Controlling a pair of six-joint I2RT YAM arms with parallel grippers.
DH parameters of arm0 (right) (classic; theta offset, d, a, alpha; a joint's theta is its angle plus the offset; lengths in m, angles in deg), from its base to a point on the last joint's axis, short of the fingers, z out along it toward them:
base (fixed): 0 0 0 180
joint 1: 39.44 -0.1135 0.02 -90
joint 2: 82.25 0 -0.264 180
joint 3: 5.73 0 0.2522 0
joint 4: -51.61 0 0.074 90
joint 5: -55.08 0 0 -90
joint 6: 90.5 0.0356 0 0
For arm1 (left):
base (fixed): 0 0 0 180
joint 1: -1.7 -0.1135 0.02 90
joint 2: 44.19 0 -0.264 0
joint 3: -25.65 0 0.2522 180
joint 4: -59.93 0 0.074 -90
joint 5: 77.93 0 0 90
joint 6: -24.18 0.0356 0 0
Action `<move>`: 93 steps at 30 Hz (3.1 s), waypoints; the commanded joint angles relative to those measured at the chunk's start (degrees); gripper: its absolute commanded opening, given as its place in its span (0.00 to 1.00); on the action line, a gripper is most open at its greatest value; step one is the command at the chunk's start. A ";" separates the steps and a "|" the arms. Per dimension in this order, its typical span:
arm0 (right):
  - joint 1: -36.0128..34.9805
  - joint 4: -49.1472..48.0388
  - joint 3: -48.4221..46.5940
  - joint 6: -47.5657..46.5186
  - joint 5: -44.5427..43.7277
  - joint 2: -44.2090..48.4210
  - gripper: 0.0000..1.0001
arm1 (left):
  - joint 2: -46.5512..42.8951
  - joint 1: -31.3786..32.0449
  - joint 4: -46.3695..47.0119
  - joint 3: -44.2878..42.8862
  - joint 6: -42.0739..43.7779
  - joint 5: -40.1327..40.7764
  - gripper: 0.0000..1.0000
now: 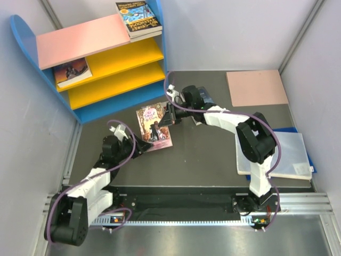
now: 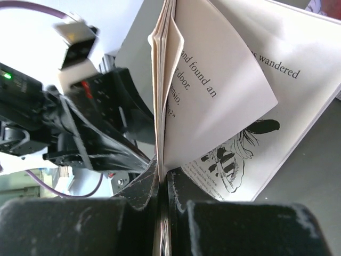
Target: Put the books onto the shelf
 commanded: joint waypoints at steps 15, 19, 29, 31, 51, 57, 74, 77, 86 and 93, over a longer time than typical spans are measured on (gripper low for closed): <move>0.52 -5.50 -0.48 1.61 3.86 4.34 0.00 | 0.63 6.29 8.42 -4.33 1.52 4.81 0.18; 0.61 -5.50 0.75 1.17 3.69 4.34 0.00 | -1.75 6.29 3.50 -7.40 2.84 6.13 0.00; 2.71 -5.58 7.42 -0.76 -1.31 6.35 0.54 | -2.45 6.29 -16.45 -27.77 8.81 7.72 0.00; 3.24 -5.76 10.50 -1.21 -2.29 8.46 0.60 | -2.37 6.29 -19.52 -30.95 10.39 7.81 0.00; -3.34 -22.63 36.97 1.87 -18.02 24.56 0.73 | 17.57 5.94 -31.67 -80.69 8.05 -4.92 0.00; -4.58 -23.33 37.05 1.16 -19.08 24.11 0.74 | 31.72 3.40 -31.76 -101.34 -0.55 -9.33 0.00; -5.55 -24.30 36.96 1.52 -17.76 22.79 0.75 | 62.84 -9.59 4.72 -122.45 -49.01 -25.15 0.00; -5.72 -24.39 36.88 1.52 -17.58 22.70 0.75 | 63.64 -11.01 5.16 -121.93 -49.54 -24.72 0.00; -6.07 -24.21 35.82 1.52 -16.62 21.04 0.75 | 61.00 -13.30 3.14 -118.24 -46.29 -22.43 0.00; -6.16 -23.95 35.73 1.52 -16.62 20.95 0.75 | 63.29 -13.39 0.24 -119.73 -46.90 -24.27 0.00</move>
